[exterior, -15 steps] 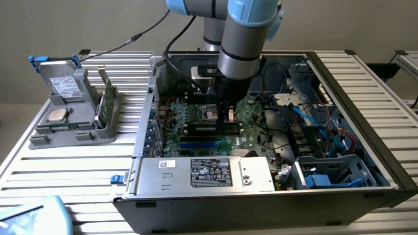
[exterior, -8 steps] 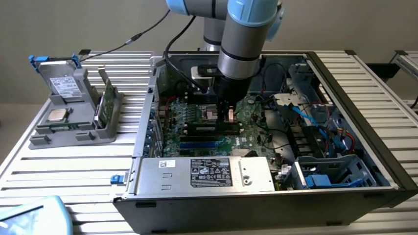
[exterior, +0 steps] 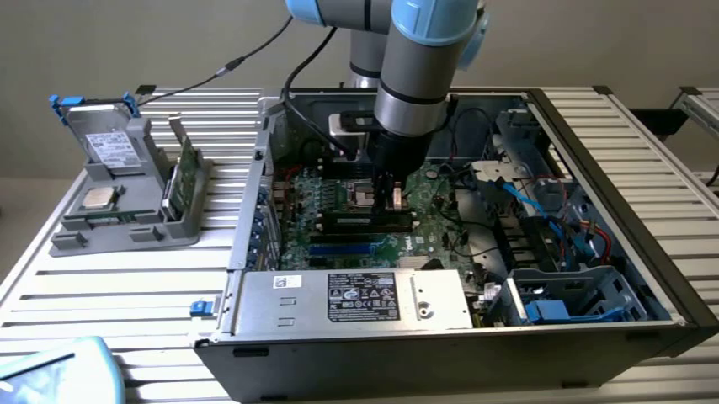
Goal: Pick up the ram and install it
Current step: 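Insert the ram into the slot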
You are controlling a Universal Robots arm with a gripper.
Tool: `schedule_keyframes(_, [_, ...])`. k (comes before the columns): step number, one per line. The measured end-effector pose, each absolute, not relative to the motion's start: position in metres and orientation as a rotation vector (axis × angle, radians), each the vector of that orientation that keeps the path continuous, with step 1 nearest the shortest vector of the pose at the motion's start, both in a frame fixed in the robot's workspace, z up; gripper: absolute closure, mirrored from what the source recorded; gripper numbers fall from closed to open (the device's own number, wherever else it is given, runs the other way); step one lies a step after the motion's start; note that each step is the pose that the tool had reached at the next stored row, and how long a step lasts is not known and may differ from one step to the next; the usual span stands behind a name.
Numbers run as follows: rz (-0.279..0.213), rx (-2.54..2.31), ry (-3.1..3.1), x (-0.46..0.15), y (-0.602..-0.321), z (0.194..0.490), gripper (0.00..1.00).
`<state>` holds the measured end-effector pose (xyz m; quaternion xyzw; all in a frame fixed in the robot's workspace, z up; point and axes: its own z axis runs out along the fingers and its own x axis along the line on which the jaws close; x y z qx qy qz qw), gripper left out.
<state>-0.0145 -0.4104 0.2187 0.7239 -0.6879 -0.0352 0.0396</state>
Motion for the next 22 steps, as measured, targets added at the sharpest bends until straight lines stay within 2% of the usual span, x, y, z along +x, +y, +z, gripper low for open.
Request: schedule_keyframes(22, [-0.098,2.219,-2.099,-0.0145,-0.4087,0.2199,0.86])
